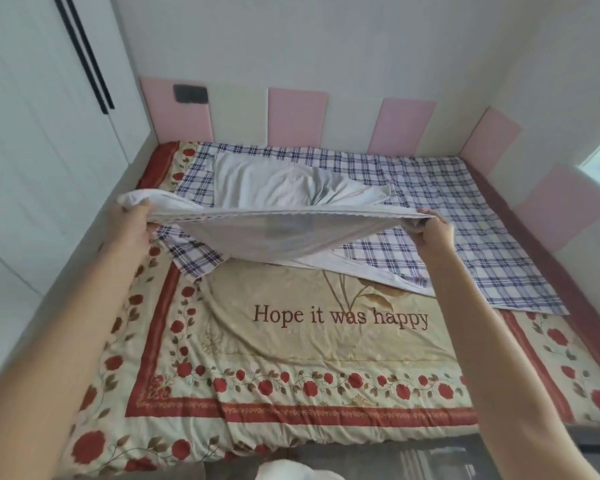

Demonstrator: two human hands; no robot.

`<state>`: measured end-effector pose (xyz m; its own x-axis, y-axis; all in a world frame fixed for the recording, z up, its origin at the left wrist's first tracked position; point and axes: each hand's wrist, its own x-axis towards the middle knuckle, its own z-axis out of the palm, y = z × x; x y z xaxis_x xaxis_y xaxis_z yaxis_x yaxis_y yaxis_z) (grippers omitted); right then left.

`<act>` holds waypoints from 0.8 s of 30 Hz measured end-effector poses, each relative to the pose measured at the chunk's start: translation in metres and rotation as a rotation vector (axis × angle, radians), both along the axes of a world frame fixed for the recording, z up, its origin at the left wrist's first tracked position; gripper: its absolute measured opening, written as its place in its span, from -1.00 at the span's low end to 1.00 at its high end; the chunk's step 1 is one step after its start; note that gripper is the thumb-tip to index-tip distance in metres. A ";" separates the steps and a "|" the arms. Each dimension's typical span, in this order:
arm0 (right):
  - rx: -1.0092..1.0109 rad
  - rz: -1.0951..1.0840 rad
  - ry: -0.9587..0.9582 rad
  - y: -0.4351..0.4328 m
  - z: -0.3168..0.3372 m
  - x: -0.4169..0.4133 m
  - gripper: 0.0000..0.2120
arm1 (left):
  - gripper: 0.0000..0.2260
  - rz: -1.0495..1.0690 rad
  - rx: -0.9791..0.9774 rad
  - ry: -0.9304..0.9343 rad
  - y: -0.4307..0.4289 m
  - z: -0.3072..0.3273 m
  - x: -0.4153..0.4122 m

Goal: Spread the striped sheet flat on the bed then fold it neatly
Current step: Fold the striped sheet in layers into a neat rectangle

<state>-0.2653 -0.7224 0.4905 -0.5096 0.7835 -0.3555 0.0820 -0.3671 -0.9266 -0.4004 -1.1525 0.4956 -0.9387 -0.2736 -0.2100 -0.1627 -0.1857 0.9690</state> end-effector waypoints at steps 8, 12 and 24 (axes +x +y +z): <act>-0.380 -0.115 0.177 -0.038 0.001 0.046 -0.80 | -0.63 -0.165 0.238 -0.258 0.022 -0.032 0.040; -0.314 0.044 -0.035 -0.059 -0.036 0.090 -0.72 | -0.60 -0.346 0.119 -0.365 0.001 -0.056 0.059; 0.065 -0.041 0.338 -0.069 0.053 0.132 -0.77 | -0.94 -0.339 0.126 -0.059 -0.022 0.004 0.058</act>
<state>-0.1337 -0.7917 0.5432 -0.5579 0.8211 -0.1205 -0.2470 -0.3029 -0.9205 -0.3420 -1.1747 0.4994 -0.9568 0.0826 -0.2788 -0.2905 -0.2290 0.9291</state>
